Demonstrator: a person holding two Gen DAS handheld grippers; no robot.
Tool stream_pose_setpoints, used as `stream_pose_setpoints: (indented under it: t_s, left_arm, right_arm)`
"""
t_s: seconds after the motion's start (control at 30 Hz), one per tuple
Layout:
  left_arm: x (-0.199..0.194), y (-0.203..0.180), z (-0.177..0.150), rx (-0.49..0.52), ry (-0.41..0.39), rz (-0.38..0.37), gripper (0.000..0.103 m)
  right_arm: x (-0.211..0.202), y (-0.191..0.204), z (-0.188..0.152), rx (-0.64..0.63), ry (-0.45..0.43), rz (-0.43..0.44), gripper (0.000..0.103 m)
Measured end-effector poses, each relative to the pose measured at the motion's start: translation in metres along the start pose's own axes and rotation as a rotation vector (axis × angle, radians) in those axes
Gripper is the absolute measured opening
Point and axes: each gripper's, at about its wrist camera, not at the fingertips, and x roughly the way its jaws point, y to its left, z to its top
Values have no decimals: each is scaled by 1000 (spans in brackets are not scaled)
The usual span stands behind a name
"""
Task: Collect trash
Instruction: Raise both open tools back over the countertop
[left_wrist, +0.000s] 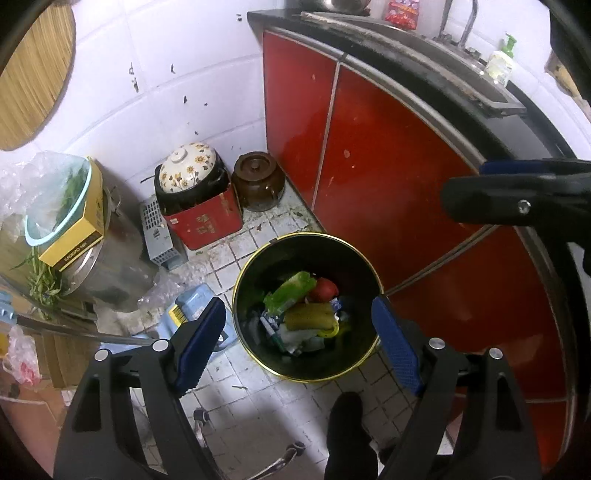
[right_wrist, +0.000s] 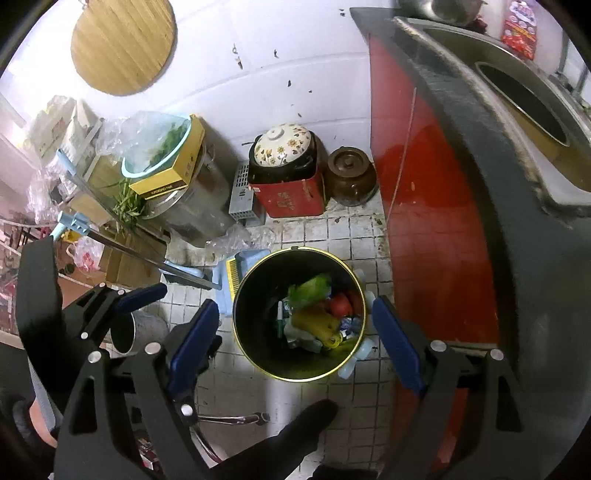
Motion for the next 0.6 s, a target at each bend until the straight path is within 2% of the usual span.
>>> stream_pose_setpoints:
  t_s: [0.17, 0.3, 0.47, 0.6]
  left_arm:
    - [-32, -21, 7, 18, -27, 7, 93]
    - [-64, -58, 17, 72, -33, -7, 95]
    - [-104, -127, 32, 145, -64, -37, 95]
    - [-129, -200, 44, 230, -58, -163, 95]
  right_arm:
    - [-56, -18, -18, 44, -64, -29, 90]
    - [-123, -46, -47, 99, -143, -80, 95]
    - [-219, -97, -111, 218, -233, -213, 96]
    - [-289, -141, -188, 372, -297, -358, 96]
